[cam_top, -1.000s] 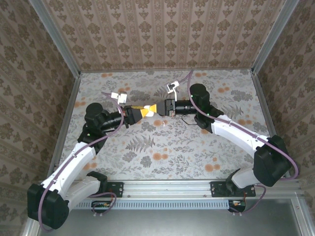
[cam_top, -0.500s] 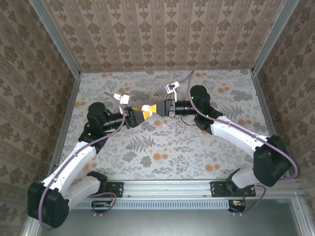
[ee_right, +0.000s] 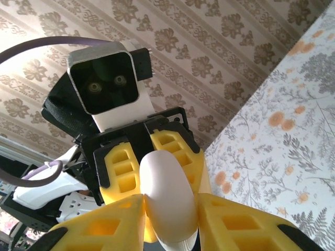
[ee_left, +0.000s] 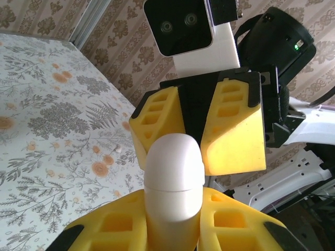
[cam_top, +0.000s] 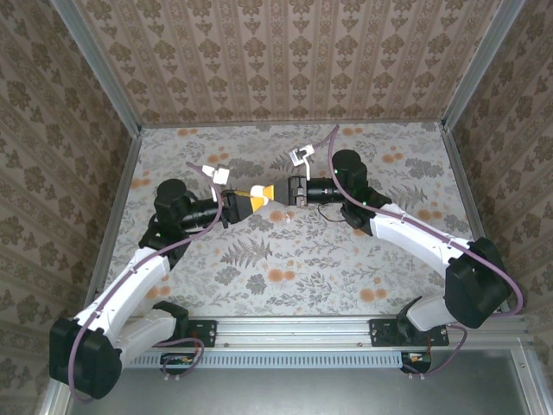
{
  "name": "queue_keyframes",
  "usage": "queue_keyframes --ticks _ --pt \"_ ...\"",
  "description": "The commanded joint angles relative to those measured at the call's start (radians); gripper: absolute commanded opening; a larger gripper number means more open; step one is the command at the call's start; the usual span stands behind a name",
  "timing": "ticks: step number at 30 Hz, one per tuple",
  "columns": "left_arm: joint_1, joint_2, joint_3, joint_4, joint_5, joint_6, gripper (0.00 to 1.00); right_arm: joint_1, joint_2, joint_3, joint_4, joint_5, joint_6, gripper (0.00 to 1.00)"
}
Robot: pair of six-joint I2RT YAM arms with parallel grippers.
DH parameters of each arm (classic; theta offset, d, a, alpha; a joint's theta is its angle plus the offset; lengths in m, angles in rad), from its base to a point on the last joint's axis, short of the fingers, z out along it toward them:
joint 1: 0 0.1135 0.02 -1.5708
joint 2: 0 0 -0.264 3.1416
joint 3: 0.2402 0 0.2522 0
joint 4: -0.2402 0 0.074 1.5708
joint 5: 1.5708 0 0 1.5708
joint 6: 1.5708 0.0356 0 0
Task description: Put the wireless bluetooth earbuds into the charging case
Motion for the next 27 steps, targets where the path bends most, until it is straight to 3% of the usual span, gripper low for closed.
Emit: queue_keyframes --ticks 1,12,22,27 --pt "-0.005 -0.009 0.026 0.006 0.066 0.077 0.0 0.003 -0.002 0.052 -0.143 0.061 -0.081 0.32" --pt "-0.015 -0.116 -0.053 0.064 0.055 0.215 0.0 -0.047 0.007 0.026 -0.21 0.113 -0.052 0.36" --pt "-0.022 -0.173 -0.08 -0.019 -0.034 0.33 0.0 -0.065 -0.009 0.027 -0.232 0.105 -0.057 0.39" --pt "-0.023 -0.208 -0.108 -0.083 -0.103 0.388 0.0 -0.083 -0.034 0.059 -0.424 0.198 -0.15 0.41"
